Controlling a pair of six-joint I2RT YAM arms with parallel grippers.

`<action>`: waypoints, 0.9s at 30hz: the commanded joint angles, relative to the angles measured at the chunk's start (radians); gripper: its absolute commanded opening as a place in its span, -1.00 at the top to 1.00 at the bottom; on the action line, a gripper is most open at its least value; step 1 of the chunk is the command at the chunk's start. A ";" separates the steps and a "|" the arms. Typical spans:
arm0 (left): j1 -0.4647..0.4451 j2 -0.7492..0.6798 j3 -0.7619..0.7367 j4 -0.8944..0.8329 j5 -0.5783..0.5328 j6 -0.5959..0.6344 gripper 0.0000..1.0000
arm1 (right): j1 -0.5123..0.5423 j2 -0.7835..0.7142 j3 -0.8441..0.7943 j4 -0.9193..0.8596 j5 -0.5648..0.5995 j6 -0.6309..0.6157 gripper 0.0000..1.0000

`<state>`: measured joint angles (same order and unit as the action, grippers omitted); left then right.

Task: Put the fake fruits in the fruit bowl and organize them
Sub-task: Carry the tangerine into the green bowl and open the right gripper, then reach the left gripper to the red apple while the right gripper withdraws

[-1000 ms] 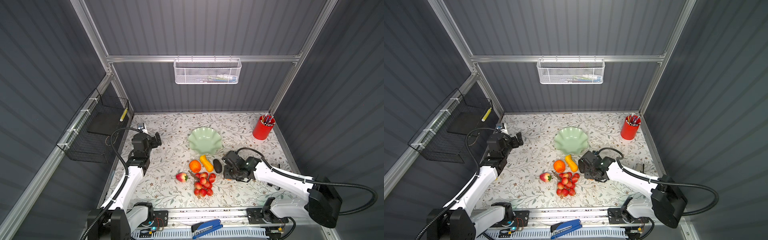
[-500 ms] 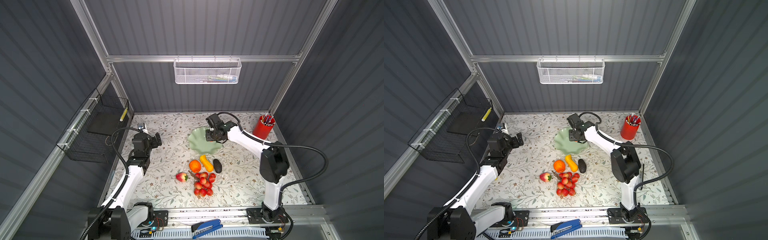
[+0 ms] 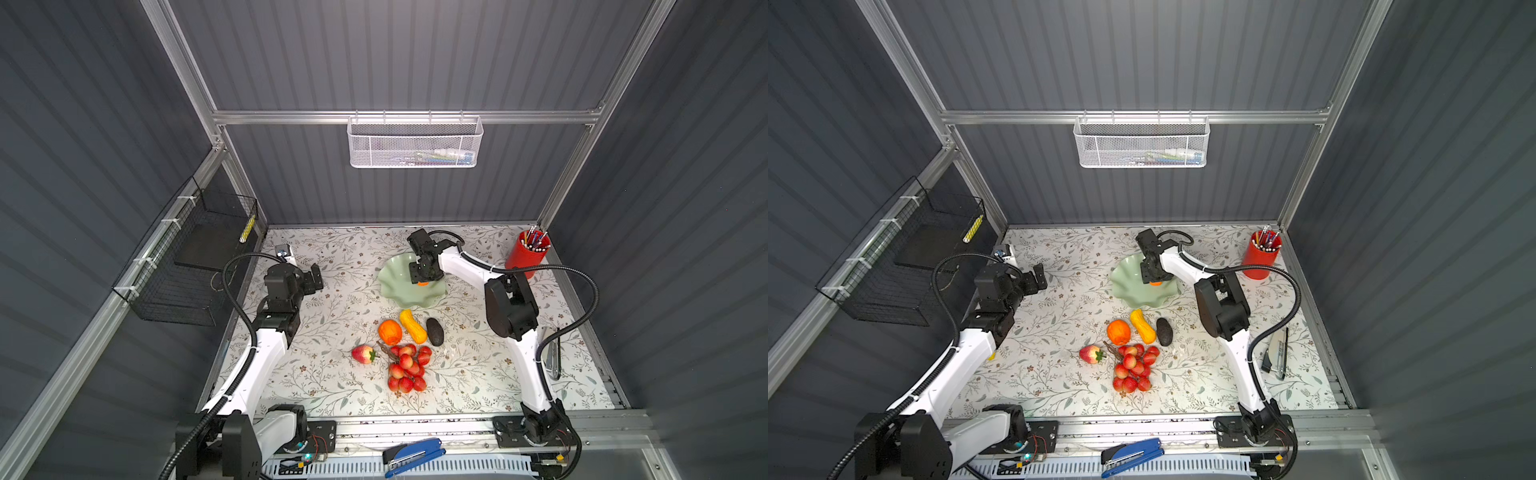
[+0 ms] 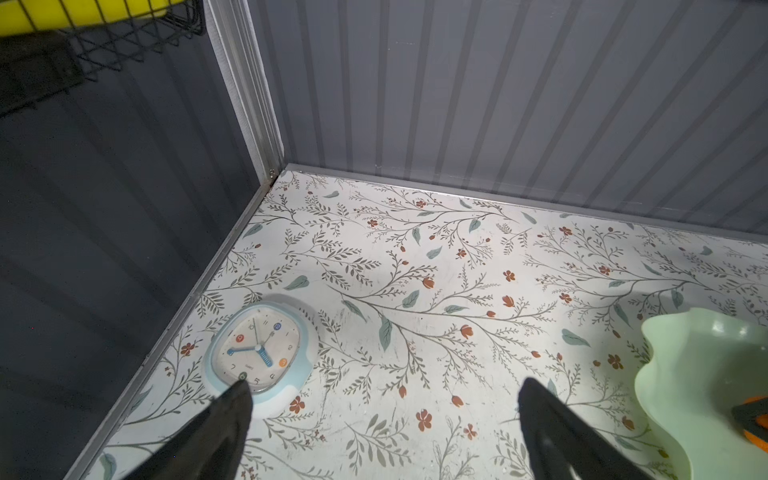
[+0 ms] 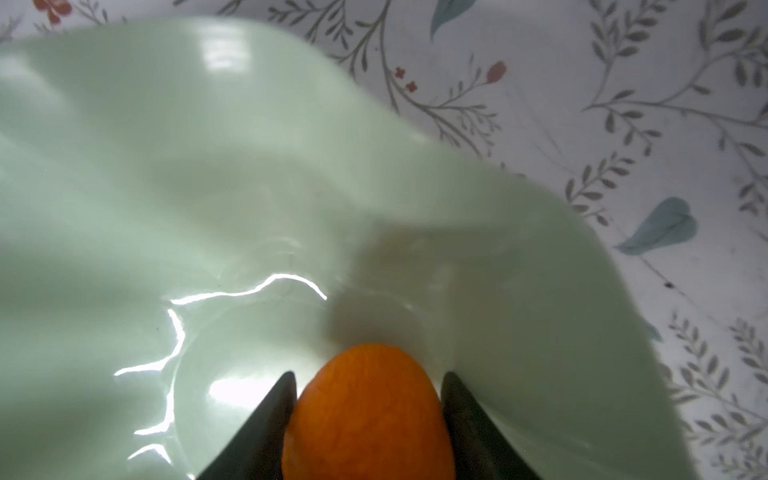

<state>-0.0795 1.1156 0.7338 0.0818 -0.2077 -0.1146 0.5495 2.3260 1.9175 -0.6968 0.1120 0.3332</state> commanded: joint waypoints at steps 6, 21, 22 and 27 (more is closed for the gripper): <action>-0.005 0.015 0.041 -0.042 0.033 0.008 -0.99 | -0.004 -0.066 0.104 -0.043 0.018 -0.013 -0.57; -0.081 0.039 0.135 -0.633 0.418 -0.149 -0.72 | -0.031 -0.744 -0.604 0.303 0.081 0.142 -0.98; -0.122 0.029 0.123 -0.666 0.403 -0.170 -0.72 | -0.036 -0.767 -0.636 0.333 0.081 0.148 -0.98; -0.319 -0.004 0.043 -0.757 0.387 -0.367 -0.74 | -0.066 -0.817 -0.708 0.353 0.080 0.151 -0.98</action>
<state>-0.3401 1.1404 0.8261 -0.5426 0.1410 -0.3344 0.4961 1.5295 1.2163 -0.4000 0.1730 0.4644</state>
